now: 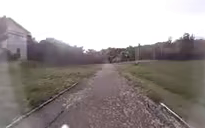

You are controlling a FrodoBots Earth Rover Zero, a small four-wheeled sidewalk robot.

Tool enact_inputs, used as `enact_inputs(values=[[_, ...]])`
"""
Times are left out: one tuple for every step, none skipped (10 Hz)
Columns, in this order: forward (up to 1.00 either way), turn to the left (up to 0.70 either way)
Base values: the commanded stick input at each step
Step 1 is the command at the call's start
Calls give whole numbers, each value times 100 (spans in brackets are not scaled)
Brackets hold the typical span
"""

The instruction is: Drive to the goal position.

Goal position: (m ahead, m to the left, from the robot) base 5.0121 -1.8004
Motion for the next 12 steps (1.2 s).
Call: enact_inputs(values=[[70, 0], [70, 0], [70, 0], [70, 0], [70, -1], [70, -3], [70, -18], [70, -24], [70, -29], [70, -32], [70, -33], [70, -33]])
